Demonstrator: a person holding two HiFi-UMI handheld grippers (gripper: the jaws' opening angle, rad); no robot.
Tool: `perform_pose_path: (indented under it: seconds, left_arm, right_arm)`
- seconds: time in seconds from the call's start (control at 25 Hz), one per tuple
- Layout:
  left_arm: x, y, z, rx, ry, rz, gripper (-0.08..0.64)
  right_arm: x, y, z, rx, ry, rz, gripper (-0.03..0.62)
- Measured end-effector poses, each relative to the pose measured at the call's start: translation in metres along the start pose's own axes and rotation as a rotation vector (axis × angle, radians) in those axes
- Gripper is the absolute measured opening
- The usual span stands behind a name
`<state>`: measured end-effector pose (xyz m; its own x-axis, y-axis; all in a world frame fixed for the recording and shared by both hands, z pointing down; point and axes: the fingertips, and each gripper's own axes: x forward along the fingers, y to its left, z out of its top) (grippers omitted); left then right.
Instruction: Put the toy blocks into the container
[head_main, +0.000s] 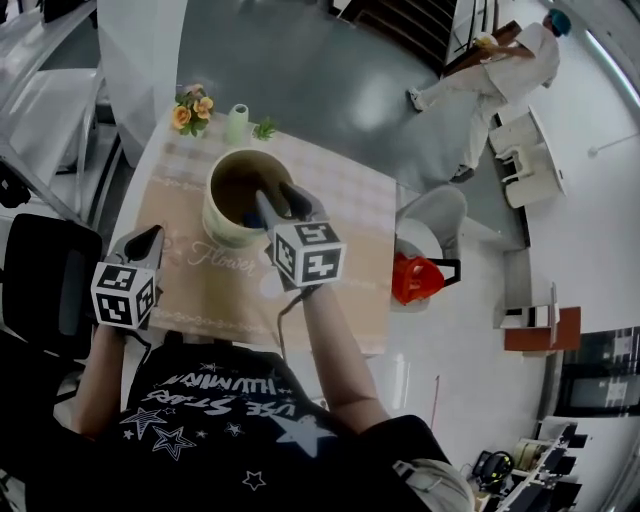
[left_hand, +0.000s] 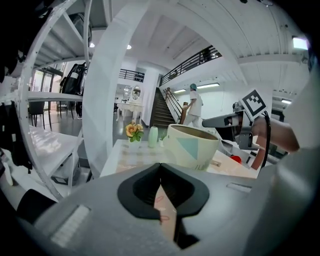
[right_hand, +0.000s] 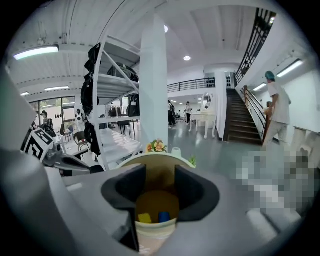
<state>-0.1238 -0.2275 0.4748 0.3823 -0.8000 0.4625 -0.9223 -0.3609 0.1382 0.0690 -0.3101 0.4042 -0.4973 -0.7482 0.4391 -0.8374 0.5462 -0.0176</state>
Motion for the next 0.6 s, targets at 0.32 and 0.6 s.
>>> perform_pose_path:
  seconds: [0.32,0.6]
  left_arm:
    - [0.002,0.001,-0.001,0.001,0.01,-0.012,0.011]
    - [0.011,-0.012,-0.003,0.018,0.031,-0.042,0.011]
  right_arm:
    - [-0.007,-0.012,0.001,0.019,-0.028,-0.042,0.189]
    - [-0.031,-0.034,-0.008,0.059,-0.083,-0.103,0.189]
